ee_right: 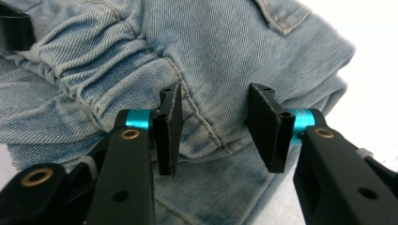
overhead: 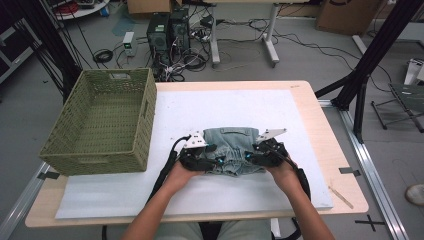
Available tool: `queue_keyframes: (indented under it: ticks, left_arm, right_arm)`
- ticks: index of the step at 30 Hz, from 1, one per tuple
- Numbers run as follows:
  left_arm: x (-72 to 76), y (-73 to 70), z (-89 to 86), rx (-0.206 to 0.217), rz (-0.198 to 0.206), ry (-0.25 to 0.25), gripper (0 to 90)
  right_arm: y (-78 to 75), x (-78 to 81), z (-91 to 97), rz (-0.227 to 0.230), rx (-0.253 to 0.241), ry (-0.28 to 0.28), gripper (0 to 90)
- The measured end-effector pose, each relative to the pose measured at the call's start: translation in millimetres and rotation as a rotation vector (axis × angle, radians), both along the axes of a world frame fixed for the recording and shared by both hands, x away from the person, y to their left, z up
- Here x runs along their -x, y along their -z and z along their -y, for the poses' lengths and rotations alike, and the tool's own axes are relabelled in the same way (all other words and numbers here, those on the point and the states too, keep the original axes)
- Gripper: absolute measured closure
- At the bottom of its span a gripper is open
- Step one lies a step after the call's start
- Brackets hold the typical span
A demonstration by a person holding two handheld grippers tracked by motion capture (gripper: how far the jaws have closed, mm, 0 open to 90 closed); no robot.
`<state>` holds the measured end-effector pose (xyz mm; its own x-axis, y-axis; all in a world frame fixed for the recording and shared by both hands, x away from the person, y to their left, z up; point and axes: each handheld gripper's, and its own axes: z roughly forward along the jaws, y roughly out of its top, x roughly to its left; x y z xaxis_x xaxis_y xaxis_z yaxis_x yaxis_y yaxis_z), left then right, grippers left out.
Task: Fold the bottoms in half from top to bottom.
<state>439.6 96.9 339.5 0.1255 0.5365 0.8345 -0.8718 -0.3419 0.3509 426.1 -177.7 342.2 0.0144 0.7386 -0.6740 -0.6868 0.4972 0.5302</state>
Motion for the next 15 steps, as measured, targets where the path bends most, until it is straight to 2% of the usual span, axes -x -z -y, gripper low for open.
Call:
queue_keyframes:
  ticks: [3,6,10,11,12,13,14,15]
  left_arm:
    - [-2.2,4.2,2.1,-0.002,0.007,-0.015,45.0]
    - [-2.6,7.4,2.3,0.000,0.012,-0.018,45.3]
    - [2.5,11.1,-0.3,0.007,0.027,-0.003,45.3]
    - [5.0,10.8,-1.9,0.019,0.036,0.011,45.4]
    - [7.4,10.4,-3.9,0.037,0.041,0.036,45.4]
    - [12.0,7.3,-9.1,0.073,0.063,0.078,45.8]
    - [12.0,7.3,-9.1,0.073,0.063,0.078,45.5]
    - [15.9,3.5,-12.7,0.120,0.072,0.134,45.2]
  right_arm:
    - [2.0,-1.8,2.9,-0.025,0.012,-0.009,58.7]
    - [3.2,-2.1,4.0,-0.029,0.022,-0.012,58.7]
    - [4.7,-1.1,8.1,-0.056,0.046,-0.039,58.5]
    - [5.9,1.3,10.2,-0.034,0.056,-0.049,53.9]
    - [5.9,1.3,10.2,-0.034,0.056,-0.049,53.9]
    - [7.9,6.6,13.8,0.020,0.051,-0.094,46.9]
    - [8.8,9.6,15.9,0.065,0.037,-0.119,43.8]
    - [8.8,12.3,18.0,0.106,0.010,-0.142,42.7]
